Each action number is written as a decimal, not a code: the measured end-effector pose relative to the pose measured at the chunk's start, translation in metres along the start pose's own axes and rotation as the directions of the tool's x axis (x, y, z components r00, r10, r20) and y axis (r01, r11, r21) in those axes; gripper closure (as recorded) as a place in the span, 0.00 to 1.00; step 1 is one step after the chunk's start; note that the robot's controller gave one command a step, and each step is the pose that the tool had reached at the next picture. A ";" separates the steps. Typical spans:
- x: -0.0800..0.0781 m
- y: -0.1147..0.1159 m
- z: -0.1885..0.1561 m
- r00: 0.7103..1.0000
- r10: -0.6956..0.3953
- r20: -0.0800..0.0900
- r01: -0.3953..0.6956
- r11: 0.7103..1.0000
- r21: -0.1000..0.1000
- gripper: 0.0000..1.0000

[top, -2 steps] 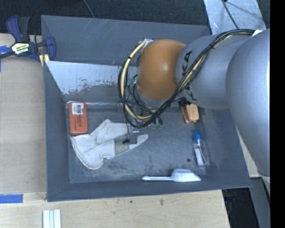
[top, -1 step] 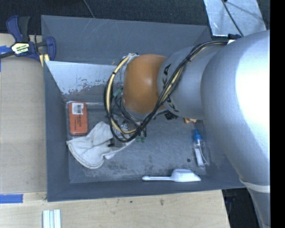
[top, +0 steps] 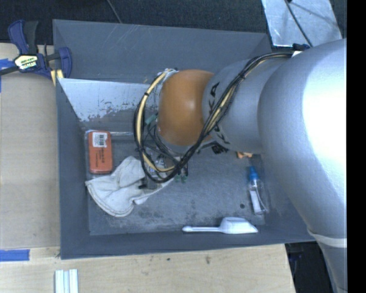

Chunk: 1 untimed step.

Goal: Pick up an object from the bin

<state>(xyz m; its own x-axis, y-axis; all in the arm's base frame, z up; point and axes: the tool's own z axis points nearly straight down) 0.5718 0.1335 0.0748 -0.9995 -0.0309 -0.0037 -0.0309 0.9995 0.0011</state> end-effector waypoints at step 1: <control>0.007 0.022 -0.152 1.000 -0.025 0.001 0.025 1.000 0.000 1.00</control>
Offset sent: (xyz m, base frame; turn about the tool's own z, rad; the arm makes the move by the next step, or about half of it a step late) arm 0.0000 0.0000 0.0000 0.0000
